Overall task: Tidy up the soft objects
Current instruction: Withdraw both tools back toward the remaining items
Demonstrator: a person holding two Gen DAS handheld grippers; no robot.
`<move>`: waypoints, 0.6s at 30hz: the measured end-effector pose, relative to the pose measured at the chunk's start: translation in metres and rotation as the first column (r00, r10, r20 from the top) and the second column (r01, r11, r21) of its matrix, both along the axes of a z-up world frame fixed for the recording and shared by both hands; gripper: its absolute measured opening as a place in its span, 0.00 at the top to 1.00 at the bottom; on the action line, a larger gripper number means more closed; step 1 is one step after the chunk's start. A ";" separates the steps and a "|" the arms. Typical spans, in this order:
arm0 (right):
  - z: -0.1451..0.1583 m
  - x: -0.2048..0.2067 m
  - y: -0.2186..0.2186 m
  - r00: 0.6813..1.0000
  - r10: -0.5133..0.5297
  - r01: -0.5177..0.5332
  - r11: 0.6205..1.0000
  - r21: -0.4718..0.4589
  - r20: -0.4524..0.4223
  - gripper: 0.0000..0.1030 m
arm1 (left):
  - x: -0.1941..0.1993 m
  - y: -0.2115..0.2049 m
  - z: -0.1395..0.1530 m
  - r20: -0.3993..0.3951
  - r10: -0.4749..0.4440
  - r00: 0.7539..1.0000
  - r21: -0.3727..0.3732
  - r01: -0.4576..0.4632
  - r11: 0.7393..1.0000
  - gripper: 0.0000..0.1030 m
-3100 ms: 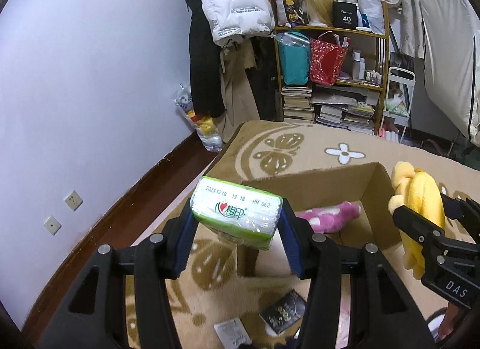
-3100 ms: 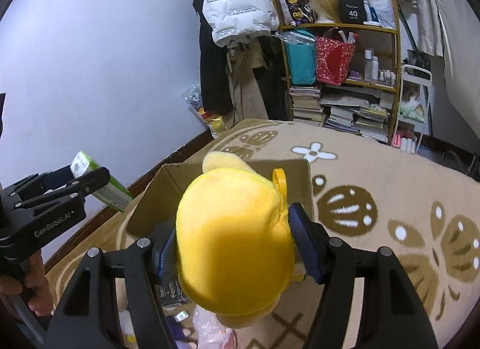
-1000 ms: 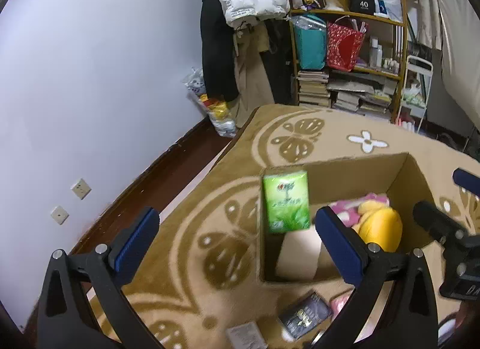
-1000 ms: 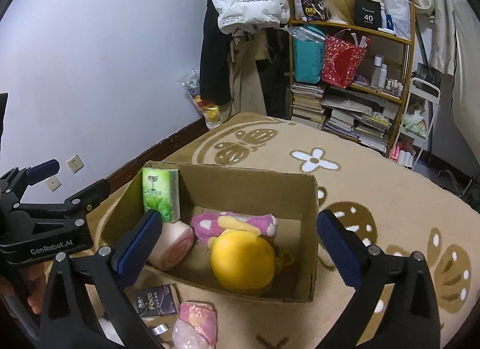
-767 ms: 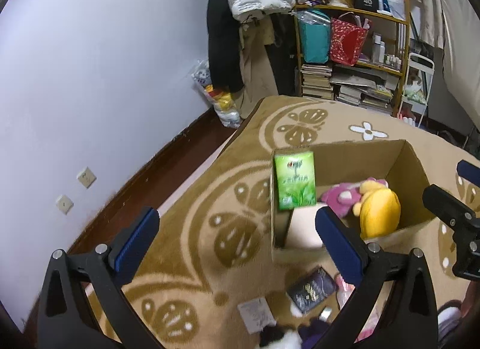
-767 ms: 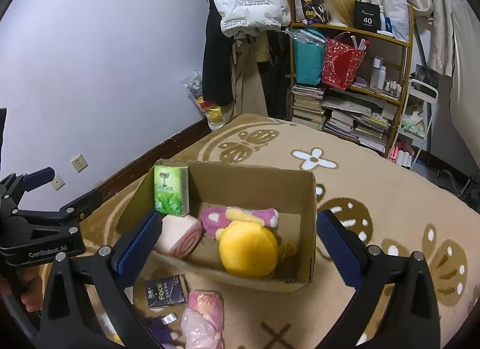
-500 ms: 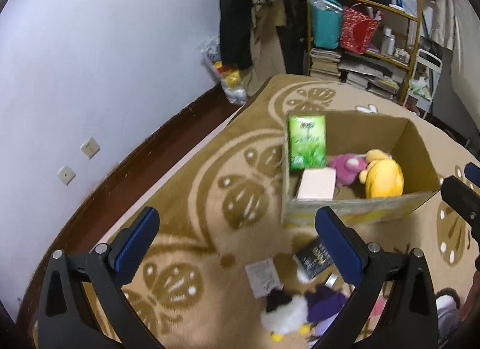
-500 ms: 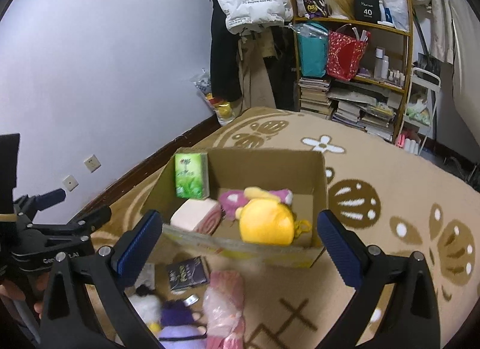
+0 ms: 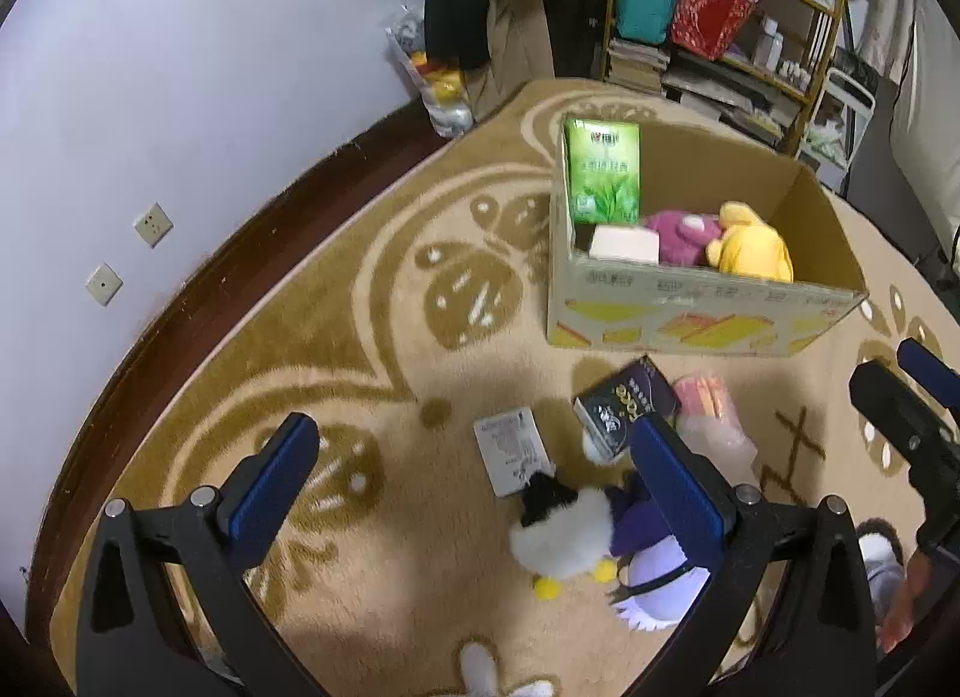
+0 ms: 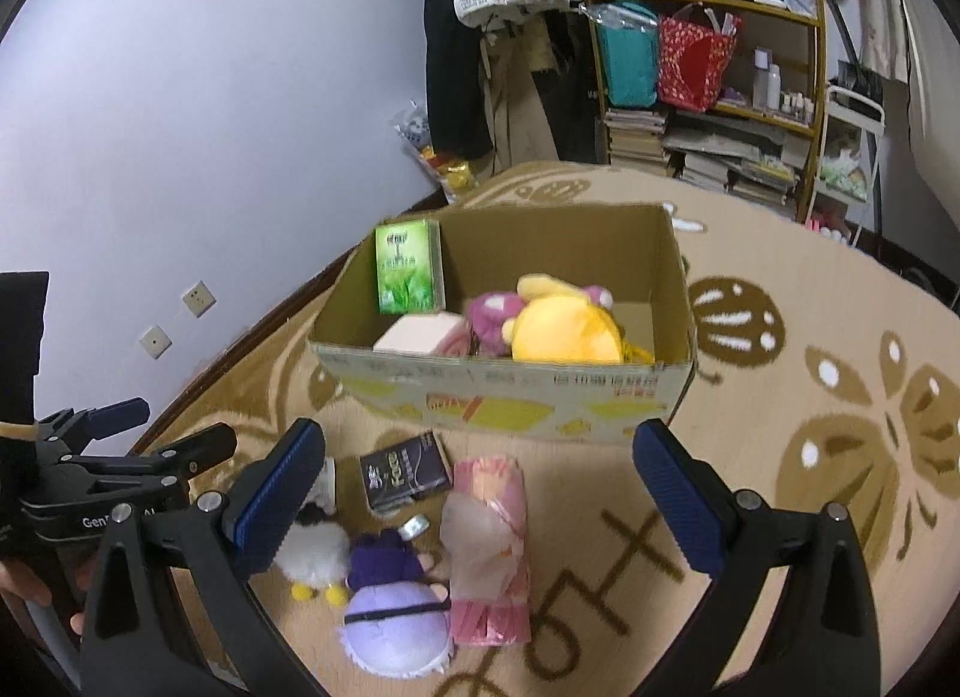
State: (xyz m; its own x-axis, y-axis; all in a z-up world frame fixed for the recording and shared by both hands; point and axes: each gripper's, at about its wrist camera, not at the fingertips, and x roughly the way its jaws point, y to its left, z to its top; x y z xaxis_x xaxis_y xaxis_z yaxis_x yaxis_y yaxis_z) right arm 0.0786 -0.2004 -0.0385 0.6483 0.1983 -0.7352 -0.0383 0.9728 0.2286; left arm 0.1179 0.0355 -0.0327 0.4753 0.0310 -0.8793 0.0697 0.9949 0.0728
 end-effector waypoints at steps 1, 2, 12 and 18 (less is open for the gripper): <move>-0.003 -0.001 0.000 1.000 0.000 0.000 1.000 -0.002 -0.007 0.00 | 0.000 -0.001 -0.002 -0.008 0.000 1.000 0.004 0.000 1.000 0.00; -0.007 -0.001 0.001 1.000 -0.002 0.002 1.000 -0.004 -0.018 0.00 | 0.000 -0.002 -0.005 -0.018 0.001 1.000 0.006 -0.001 1.000 0.00; -0.041 0.001 0.000 0.994 -0.014 0.015 1.000 0.003 -0.109 0.00 | 0.005 -0.007 -0.038 -0.155 -0.012 0.988 0.000 0.012 1.000 0.00; -0.060 0.003 -0.006 0.987 -0.033 0.036 0.999 0.020 -0.159 0.02 | 0.010 -0.011 -0.059 -0.233 -0.020 0.972 0.014 0.024 1.000 0.00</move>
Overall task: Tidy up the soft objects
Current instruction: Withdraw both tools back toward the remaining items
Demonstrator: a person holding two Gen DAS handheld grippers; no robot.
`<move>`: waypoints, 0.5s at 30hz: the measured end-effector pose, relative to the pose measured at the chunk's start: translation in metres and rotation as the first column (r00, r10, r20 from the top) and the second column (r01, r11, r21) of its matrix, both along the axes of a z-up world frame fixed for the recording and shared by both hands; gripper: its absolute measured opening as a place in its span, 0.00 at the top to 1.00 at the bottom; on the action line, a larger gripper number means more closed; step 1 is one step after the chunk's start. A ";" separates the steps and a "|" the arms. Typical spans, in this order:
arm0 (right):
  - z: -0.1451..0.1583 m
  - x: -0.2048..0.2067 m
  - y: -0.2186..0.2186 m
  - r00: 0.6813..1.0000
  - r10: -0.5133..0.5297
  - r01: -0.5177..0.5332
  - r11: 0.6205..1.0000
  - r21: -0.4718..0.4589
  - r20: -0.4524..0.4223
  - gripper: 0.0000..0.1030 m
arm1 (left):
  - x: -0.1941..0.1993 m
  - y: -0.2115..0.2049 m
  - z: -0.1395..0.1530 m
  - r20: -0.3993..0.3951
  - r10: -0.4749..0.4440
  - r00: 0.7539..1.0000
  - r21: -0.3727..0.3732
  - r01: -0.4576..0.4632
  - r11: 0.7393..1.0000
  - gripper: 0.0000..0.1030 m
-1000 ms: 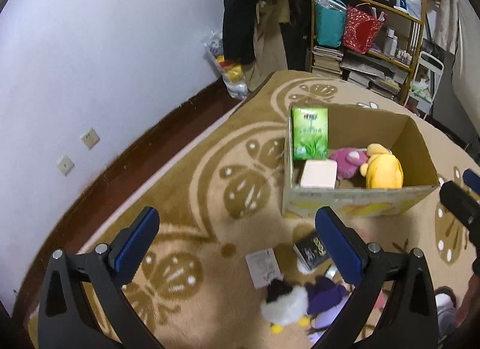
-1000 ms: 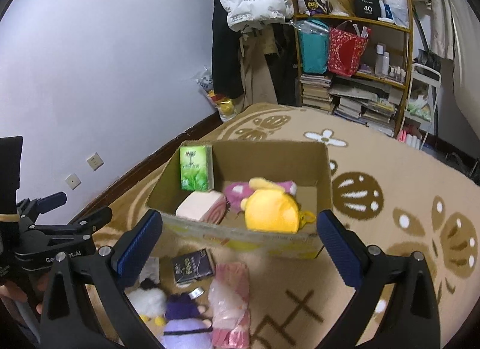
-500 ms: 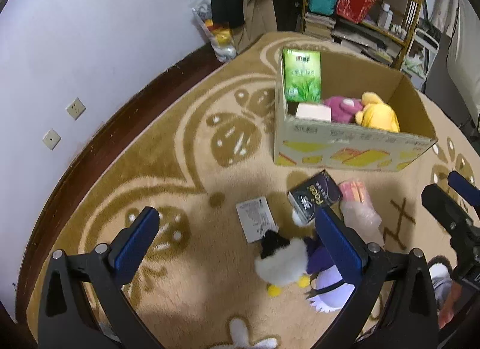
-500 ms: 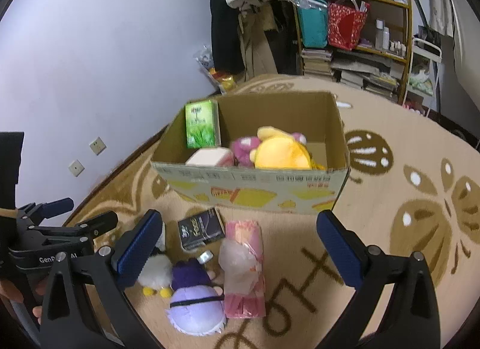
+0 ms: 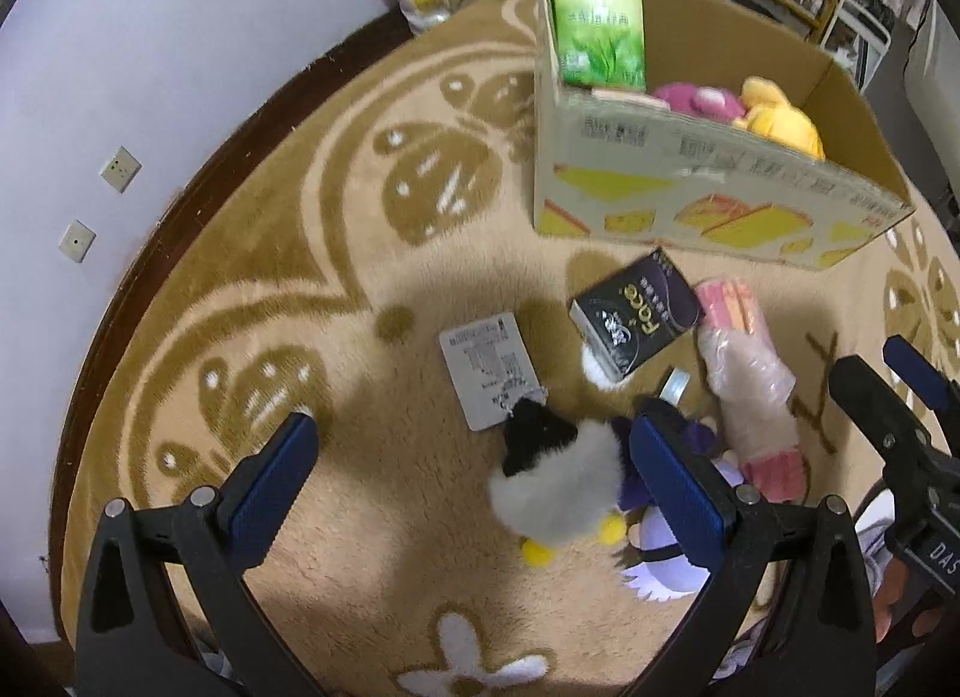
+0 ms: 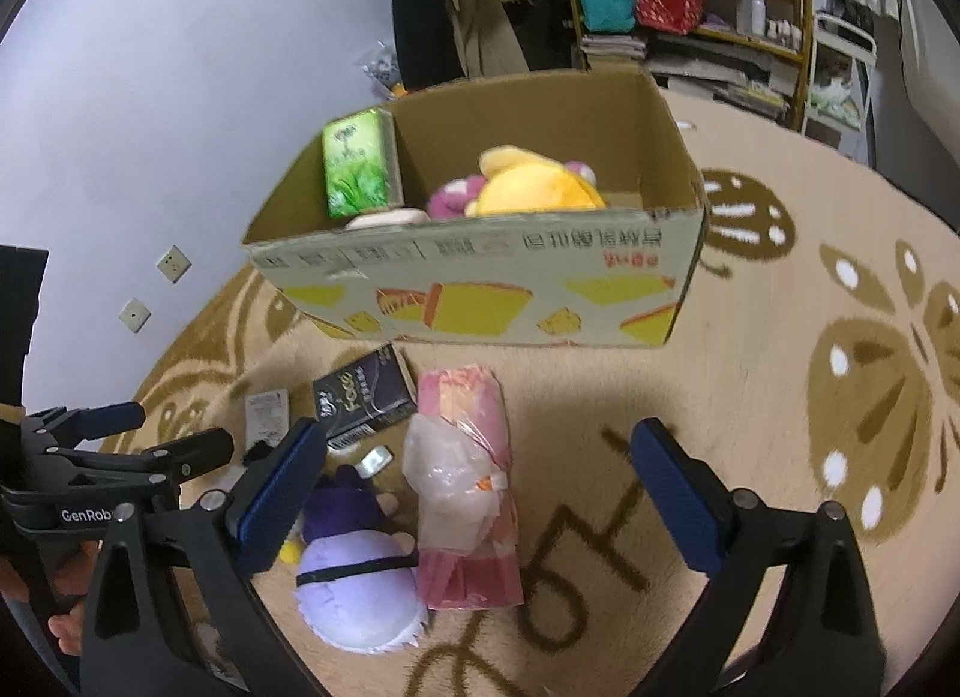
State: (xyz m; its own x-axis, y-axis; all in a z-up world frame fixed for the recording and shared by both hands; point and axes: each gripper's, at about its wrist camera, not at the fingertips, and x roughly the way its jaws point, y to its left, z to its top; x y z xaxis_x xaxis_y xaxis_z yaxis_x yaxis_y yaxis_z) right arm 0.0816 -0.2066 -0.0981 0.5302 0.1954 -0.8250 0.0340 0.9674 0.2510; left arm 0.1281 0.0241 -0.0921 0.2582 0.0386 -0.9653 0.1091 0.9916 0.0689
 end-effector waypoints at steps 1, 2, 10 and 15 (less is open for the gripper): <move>-0.003 0.000 0.000 1.000 -0.001 0.001 1.000 0.002 -0.008 0.02 | 0.000 -0.001 -0.002 -0.009 -0.004 1.000 -0.001 0.004 1.000 0.00; -0.006 0.001 0.000 1.000 -0.001 0.001 1.000 0.005 -0.015 0.03 | 0.001 -0.003 -0.006 -0.021 -0.011 1.000 -0.004 0.011 1.000 0.00; -0.030 0.007 0.004 0.996 0.011 -0.008 0.999 0.034 -0.089 0.15 | 0.006 -0.011 -0.029 -0.081 -0.023 0.996 0.041 0.027 0.999 0.00; -0.039 0.009 0.008 0.994 0.018 -0.013 0.999 0.049 -0.108 0.15 | 0.008 -0.013 -0.039 -0.106 -0.031 0.994 0.059 0.037 0.998 0.00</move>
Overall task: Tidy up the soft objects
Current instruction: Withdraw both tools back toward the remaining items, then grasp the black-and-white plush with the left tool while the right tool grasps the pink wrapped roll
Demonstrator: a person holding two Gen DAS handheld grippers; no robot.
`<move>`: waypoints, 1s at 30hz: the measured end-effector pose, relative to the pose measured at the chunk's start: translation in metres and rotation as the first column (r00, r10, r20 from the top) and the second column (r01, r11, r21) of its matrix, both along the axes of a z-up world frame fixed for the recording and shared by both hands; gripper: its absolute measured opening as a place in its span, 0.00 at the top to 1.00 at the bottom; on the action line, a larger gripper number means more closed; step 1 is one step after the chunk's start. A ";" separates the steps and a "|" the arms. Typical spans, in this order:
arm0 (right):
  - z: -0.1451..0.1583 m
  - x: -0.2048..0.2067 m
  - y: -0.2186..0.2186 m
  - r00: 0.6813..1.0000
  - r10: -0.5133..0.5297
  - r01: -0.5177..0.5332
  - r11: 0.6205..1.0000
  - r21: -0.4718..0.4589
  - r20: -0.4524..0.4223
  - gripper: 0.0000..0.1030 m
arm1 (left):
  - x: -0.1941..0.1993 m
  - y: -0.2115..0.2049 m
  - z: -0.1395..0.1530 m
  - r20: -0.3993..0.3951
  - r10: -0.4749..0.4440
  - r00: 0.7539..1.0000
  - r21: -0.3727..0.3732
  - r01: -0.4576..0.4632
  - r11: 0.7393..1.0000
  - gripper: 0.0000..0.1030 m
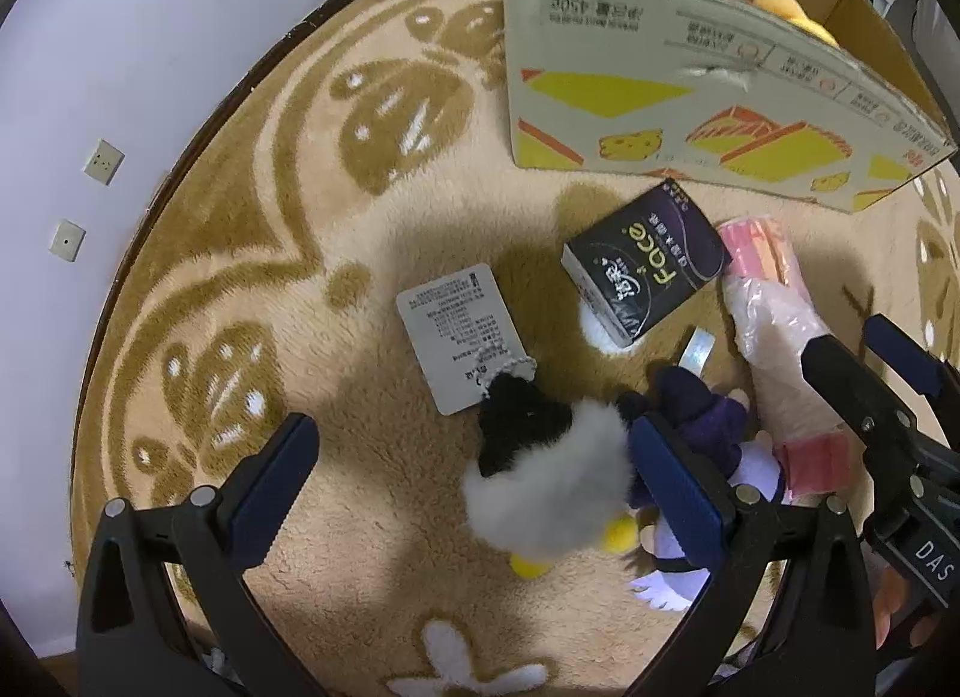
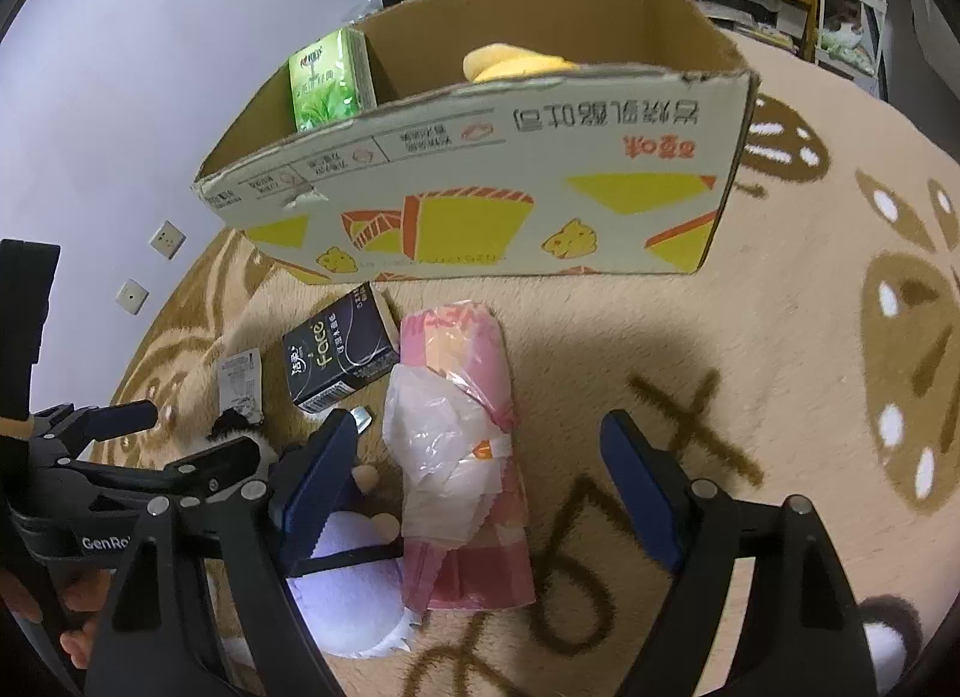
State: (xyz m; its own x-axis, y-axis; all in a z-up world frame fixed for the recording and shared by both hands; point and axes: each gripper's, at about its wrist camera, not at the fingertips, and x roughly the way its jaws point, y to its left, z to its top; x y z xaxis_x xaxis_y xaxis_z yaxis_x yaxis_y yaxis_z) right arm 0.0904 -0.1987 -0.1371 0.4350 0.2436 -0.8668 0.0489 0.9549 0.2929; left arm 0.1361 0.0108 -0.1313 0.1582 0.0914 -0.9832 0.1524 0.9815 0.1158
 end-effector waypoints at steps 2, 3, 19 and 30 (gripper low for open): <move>-0.005 0.002 0.001 1.000 0.003 -0.003 1.000 0.006 -0.011 0.16 | 0.001 0.000 -0.004 -0.008 0.000 1.000 0.005 0.000 1.000 0.00; -0.007 0.004 0.002 1.000 0.004 -0.004 1.000 0.007 -0.017 0.20 | 0.002 0.000 -0.005 -0.011 0.002 1.000 0.006 -0.002 1.000 0.00; -0.025 0.013 0.012 0.998 0.036 -0.036 0.999 0.008 -0.053 0.39 | 0.008 0.000 -0.030 -0.083 -0.004 0.997 0.026 0.006 1.000 0.13; -0.035 0.013 0.009 0.996 0.024 -0.021 0.999 0.026 -0.090 0.39 | 0.004 -0.014 -0.028 -0.068 -0.040 0.997 0.012 0.041 0.999 0.52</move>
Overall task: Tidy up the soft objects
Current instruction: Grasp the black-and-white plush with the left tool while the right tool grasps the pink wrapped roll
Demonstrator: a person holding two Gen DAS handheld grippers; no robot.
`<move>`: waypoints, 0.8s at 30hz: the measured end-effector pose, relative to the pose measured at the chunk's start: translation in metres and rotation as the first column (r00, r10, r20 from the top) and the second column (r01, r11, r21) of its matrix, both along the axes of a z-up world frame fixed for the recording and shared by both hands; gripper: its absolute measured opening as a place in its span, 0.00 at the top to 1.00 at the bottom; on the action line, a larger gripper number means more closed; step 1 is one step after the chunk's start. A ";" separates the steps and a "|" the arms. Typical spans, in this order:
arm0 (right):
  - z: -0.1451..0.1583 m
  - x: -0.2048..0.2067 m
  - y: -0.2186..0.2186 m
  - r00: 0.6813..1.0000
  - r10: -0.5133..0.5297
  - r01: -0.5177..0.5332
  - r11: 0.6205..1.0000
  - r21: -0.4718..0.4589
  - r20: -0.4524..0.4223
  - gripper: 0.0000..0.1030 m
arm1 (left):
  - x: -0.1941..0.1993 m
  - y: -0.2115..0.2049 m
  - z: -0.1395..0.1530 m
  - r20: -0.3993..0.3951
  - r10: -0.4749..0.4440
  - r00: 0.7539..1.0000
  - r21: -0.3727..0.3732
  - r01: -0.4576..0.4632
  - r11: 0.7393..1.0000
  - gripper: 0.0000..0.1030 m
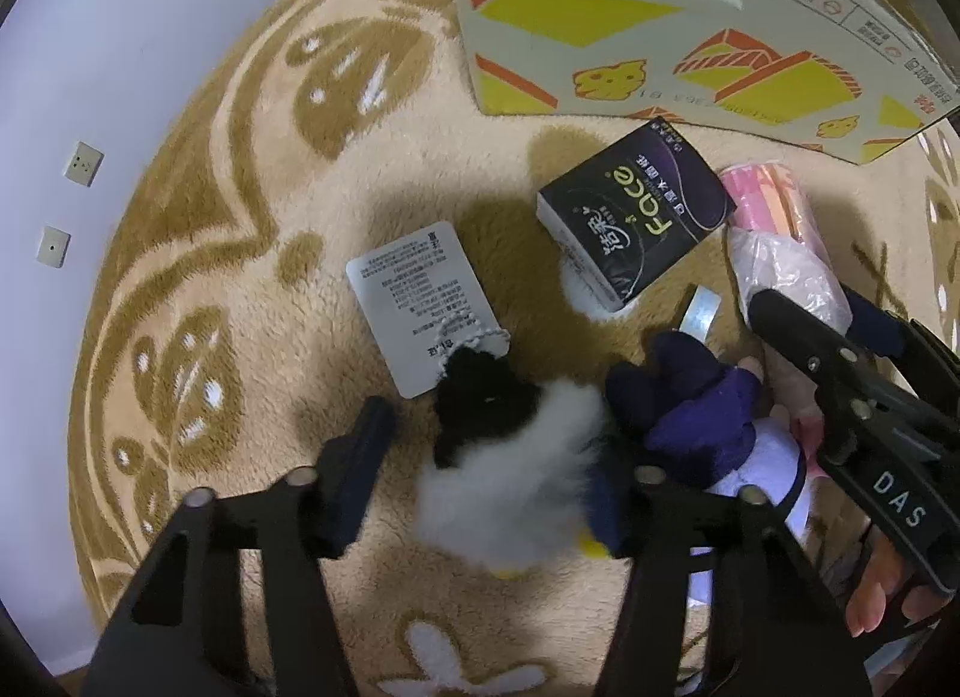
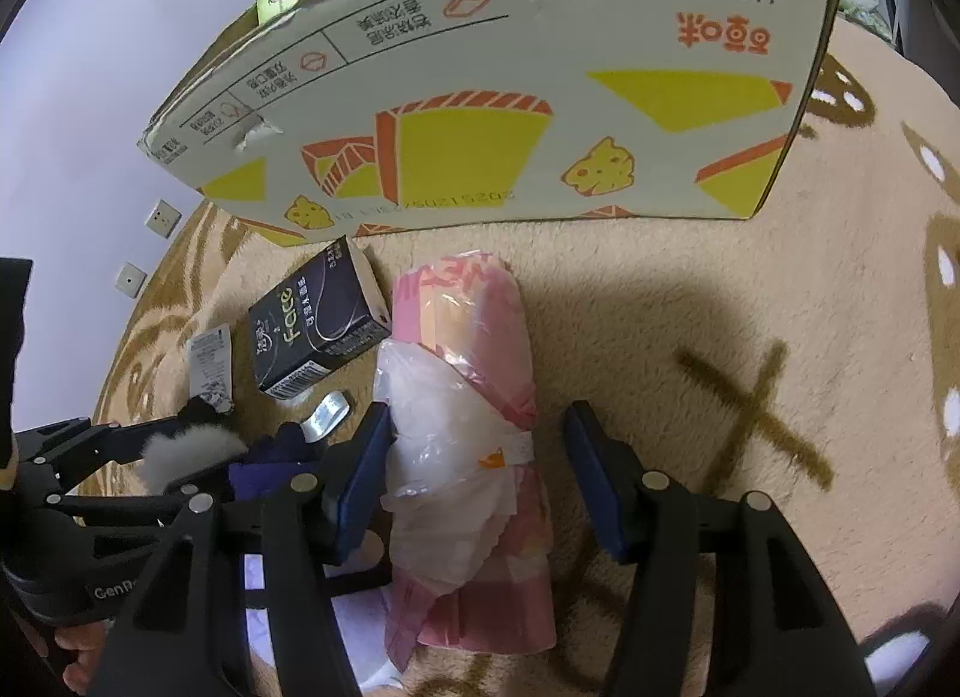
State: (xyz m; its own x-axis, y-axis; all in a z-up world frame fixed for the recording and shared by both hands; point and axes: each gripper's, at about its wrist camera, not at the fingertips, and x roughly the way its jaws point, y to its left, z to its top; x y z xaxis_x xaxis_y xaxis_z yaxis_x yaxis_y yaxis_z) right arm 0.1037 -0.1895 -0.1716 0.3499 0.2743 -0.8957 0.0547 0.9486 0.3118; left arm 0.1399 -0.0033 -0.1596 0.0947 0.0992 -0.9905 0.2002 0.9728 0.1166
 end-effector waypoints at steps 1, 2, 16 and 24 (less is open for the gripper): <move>0.000 0.000 0.002 1.000 0.000 0.000 1.000 -0.008 -0.001 0.40 | 0.000 -0.002 0.001 0.002 0.001 1.000 0.000 -0.001 1.000 0.56; 0.000 -0.001 0.003 1.000 -0.002 0.002 1.000 -0.019 -0.003 0.44 | -0.001 -0.003 0.002 0.002 0.001 1.000 -0.001 -0.001 1.000 0.61; 0.000 -0.007 -0.004 0.999 -0.038 0.038 0.999 0.000 -0.008 0.55 | -0.010 -0.006 0.000 -0.028 -0.013 1.000 0.011 0.013 1.000 0.60; 0.004 -0.012 -0.004 1.000 -0.024 0.024 0.999 -0.036 -0.002 0.55 | -0.013 -0.005 0.003 -0.015 -0.011 1.000 0.004 0.011 1.000 0.67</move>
State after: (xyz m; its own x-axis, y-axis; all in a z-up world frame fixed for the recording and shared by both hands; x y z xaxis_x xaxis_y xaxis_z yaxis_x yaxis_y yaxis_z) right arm 0.0921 -0.1936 -0.1675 0.3541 0.2331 -0.9057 0.0786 0.9576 0.2772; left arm 0.1267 -0.0086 -0.1568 0.0806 0.1023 -0.9915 0.2130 0.9700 0.1174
